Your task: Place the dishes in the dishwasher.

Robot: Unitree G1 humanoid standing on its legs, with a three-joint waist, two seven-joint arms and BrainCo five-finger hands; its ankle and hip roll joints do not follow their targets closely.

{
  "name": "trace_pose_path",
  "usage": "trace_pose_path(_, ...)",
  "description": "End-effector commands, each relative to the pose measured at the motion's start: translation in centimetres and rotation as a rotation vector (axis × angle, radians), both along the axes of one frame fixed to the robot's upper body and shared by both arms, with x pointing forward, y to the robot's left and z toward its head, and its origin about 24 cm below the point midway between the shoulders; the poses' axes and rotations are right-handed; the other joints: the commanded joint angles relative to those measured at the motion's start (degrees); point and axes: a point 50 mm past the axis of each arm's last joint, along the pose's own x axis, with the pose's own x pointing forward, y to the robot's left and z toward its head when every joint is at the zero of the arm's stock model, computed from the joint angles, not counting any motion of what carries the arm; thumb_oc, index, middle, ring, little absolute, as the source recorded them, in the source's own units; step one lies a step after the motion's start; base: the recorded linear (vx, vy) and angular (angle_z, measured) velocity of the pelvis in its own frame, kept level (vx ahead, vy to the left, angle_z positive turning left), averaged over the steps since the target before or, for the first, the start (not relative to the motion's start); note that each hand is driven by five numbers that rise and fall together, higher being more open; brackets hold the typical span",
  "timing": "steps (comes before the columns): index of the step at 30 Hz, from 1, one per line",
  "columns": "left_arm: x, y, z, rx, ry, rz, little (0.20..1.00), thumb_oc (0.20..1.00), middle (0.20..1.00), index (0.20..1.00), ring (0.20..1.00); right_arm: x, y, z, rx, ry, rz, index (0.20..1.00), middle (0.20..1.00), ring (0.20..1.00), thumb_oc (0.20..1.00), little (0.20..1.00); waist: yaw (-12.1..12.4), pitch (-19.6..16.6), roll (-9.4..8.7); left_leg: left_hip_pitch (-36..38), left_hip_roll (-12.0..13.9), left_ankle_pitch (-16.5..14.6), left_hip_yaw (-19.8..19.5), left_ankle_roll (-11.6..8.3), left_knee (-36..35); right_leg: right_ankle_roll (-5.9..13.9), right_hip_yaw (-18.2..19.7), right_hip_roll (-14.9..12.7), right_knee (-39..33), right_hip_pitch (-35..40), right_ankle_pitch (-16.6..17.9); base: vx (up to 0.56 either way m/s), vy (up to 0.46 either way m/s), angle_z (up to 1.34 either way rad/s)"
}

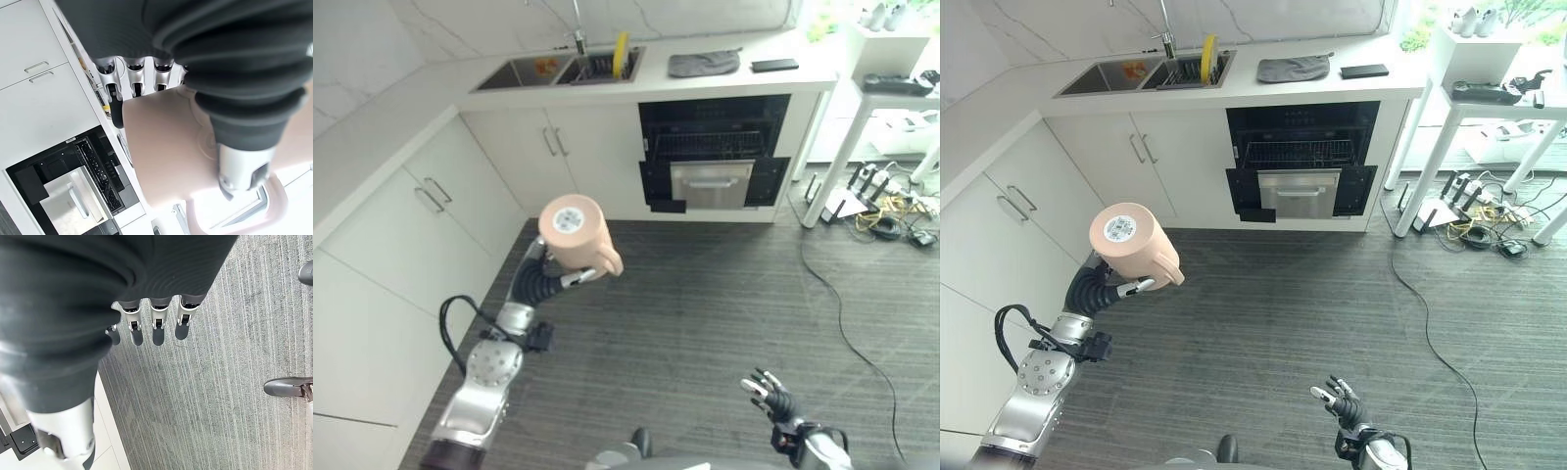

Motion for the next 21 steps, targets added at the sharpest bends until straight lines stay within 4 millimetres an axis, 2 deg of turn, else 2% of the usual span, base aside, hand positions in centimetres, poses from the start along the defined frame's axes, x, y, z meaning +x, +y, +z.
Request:
trace_pose_path(1,1.11,-0.38,3.32,-0.008,-0.167,-0.047,0.2,0.2,0.2,0.2,0.2,2.4,0.39,1.27,0.013,-0.121,-0.014,1.0,1.0,1.0,1.0,1.0,0.8,0.3,-0.26,3.6,-2.1,-5.4,-7.1,-1.09,-0.5,-1.05,6.8,3.9,3.1,-5.9,1.1,0.0,0.0,0.0)
trace_pose_path(7,1.13,-0.47,3.58,-0.01,-0.178,-0.052,0.2,0.2,0.2,0.2,0.2,2.55,0.43,1.31,0.008,-0.123,-0.024,1.0,1.0,1.0,1.0,1.0,0.8,0.1,-0.19,3.8,-2.2,-5.5,-6.8,-1.02,-0.5,-1.04,7.0,3.9,3.2,-6.0,1.0,0.0,0.0,0.0)
trace_pose_path(15,1.9,-1.33,3.92,0.001,-0.176,-0.073,0.2,0.2,0.2,0.2,0.2,2.18,-0.11,0.99,0.017,-0.121,-0.051,1.0,1.0,1.0,1.0,1.0,0.8,-0.1,-0.77,3.9,-3.4,-6.0,-9.3,-0.06,0.2,-1.16,9.3,4.8,3.4,-5.8,0.8,-0.01,-0.007,0.01)
trace_pose_path(21,1.83,-1.01,4.0,-0.002,-0.178,-0.063,0.2,0.2,0.2,0.2,0.2,2.32,0.36,1.05,0.019,-0.121,-0.047,1.0,1.0,1.0,1.0,1.0,0.7,-0.3,-0.7,4.2,-3.0,-5.9,-8.0,-0.35,-0.3,-0.8,8.1,4.4,3.1,-5.5,1.1,0.0,-0.001,-0.01)
